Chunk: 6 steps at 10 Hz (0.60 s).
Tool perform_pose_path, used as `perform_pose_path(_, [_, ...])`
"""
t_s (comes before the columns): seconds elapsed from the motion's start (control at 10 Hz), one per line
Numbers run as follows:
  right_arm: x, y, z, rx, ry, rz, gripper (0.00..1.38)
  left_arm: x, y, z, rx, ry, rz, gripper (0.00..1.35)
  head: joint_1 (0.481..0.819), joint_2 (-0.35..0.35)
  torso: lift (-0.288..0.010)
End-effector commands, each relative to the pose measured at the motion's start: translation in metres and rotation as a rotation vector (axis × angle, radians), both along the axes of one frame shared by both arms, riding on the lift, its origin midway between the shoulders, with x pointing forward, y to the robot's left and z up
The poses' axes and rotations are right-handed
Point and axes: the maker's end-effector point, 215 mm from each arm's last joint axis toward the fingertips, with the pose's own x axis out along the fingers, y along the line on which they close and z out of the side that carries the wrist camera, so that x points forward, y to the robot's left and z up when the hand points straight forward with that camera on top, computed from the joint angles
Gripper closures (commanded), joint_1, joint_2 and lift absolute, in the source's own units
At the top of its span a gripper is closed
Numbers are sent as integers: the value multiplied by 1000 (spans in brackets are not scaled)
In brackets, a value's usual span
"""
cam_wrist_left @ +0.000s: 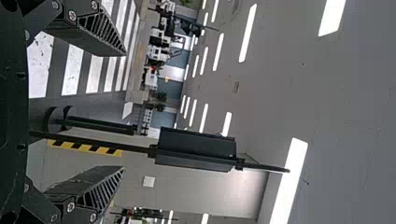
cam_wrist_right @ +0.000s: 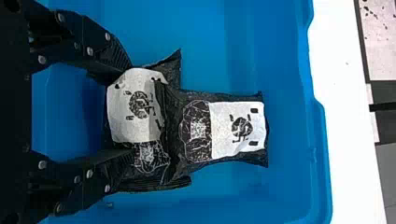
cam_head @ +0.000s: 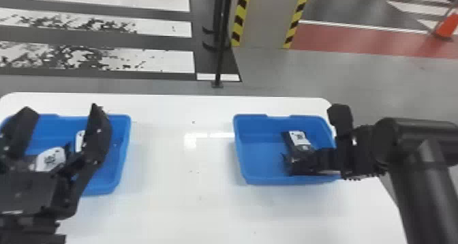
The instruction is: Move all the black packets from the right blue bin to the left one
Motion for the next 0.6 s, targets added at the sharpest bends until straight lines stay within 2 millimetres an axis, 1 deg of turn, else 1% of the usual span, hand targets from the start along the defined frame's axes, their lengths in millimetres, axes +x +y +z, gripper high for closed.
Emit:
perform_pose_path(0.0, [0,3,2,-4,-5,5,895,0,0,-1,1,-1,1,179,695,-189,-140])
perform_pose_path(0.1, [0,4,4,-2,-10,8,901,0,0,0,1,-4,2,179,695,-188,-140])
perform_pose_path(0.2, [-3,7,3,-4,-11,13,1133,-1,1,0,0,-6,2,179,695,-186,-140])
perform_pose_path(0.3, [-8,9,4,6,-27,12,1116,-2,1,3,-1,-16,4,179,695,-184,-140])
perform_pose_path(0.5, [1,12,10,30,-111,8,1121,-3,3,7,-4,-30,9,179,695,-178,-140])
